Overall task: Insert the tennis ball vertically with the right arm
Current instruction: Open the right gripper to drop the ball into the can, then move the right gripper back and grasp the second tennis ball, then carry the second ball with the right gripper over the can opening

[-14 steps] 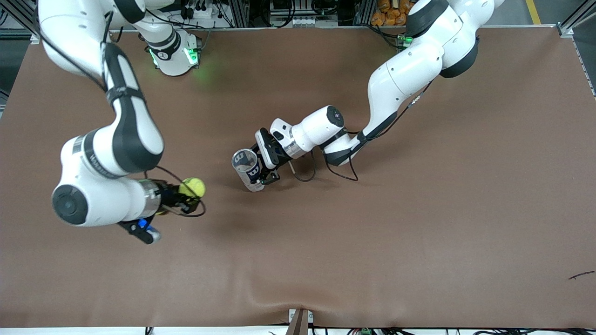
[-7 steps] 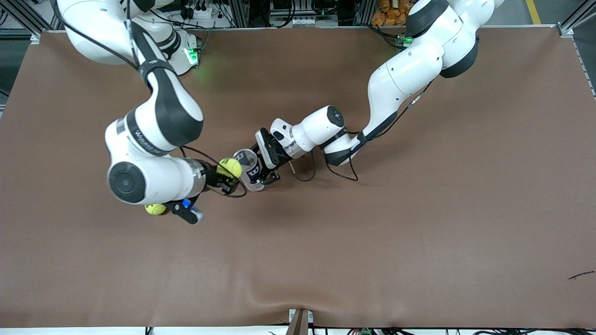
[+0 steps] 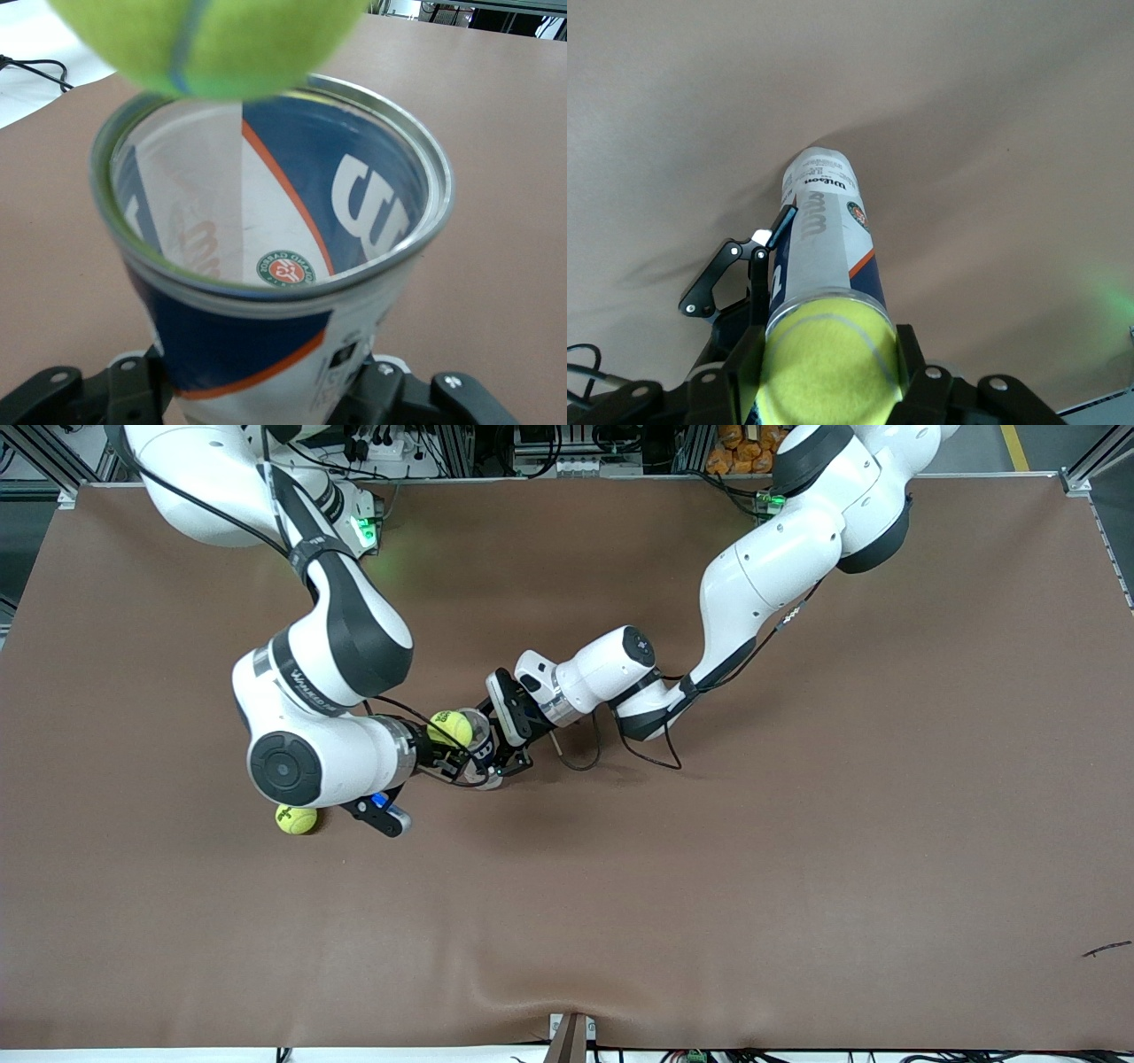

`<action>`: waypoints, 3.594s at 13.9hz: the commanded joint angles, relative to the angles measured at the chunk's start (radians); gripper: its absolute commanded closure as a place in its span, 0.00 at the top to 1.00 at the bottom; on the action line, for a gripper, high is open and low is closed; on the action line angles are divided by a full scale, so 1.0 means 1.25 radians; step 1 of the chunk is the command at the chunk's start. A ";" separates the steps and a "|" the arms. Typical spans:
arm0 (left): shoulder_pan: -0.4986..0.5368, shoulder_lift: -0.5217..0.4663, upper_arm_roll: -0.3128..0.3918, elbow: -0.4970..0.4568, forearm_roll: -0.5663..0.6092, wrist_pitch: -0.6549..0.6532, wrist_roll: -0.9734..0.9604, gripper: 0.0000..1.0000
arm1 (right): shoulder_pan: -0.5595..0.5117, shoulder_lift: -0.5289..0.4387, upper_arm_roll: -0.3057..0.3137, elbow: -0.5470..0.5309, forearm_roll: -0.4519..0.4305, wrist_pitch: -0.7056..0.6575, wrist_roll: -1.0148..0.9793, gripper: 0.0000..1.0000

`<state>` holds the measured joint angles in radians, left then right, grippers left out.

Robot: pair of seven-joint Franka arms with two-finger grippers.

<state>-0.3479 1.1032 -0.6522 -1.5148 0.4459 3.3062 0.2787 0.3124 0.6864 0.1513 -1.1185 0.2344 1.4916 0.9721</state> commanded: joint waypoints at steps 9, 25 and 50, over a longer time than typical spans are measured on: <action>0.007 -0.016 0.001 -0.021 0.013 0.013 -0.004 0.72 | -0.013 -0.020 -0.008 -0.013 0.006 0.009 0.016 1.00; 0.017 -0.020 0.001 -0.017 0.014 0.014 -0.003 0.72 | -0.323 0.039 -0.019 -0.259 -0.299 0.375 -0.398 1.00; 0.014 -0.021 0.000 -0.013 0.014 0.014 -0.004 0.87 | -0.278 0.017 0.006 -0.023 0.074 0.067 -0.240 0.05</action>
<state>-0.3348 1.1001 -0.6533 -1.5163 0.4477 3.3205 0.2788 -0.0690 0.7127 0.1465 -1.2069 0.2531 1.6188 0.5602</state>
